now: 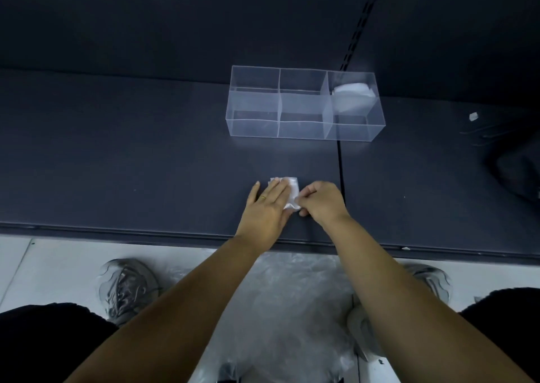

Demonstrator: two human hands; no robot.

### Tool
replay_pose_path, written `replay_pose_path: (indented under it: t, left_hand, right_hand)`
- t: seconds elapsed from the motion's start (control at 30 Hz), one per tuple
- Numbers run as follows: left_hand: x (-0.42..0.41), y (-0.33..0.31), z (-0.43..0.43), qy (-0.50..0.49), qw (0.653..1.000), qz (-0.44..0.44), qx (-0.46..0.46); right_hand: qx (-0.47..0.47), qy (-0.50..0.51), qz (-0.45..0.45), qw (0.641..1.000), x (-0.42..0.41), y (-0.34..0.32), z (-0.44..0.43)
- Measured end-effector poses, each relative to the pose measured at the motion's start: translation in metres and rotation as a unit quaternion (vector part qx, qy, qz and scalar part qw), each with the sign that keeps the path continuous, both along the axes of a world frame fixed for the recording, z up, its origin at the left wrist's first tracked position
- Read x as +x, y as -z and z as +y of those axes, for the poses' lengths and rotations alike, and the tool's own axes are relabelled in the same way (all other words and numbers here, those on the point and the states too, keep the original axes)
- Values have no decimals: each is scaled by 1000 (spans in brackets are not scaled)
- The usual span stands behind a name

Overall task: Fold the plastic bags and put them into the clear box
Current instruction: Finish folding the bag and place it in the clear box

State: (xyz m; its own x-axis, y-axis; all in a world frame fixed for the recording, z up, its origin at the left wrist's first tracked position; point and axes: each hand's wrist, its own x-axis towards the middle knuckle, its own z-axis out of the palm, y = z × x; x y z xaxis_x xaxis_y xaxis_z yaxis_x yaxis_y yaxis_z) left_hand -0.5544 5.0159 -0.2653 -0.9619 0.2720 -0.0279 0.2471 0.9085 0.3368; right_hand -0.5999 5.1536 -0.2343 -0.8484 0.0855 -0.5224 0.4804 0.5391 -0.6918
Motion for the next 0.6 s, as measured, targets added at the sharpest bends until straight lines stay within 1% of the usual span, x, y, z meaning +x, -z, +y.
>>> replay_pose_path:
  t: [0.1,0.17,0.33,0.4,0.47,0.53,0.6]
  left_hand:
    - [3,14,-9,8,997,-25,-71]
    - [1,14,-11,20,996,-41,-76]
    - [-3,8,-16,2,998,-64,-9]
    - [-1,4,-15,-15,998,-63,6]
    - [2,-1,-11,-40,996,-67,32]
    - [7,-6,-6,-74,993,-66,66]
    - [11,-10,0,-122,984,-68,106]
  right_hand:
    - [11,1,43,999,10,0,-1]
    - [27,3,71,997,18,1,-3]
    - [75,24,123,989,33,2,-13]
    - [111,24,119,986,37,3,-16]
    - [121,31,107,986,38,3,-18]
    - [106,56,99,988,36,2,-19]
    - [33,110,87,990,32,0,-17]
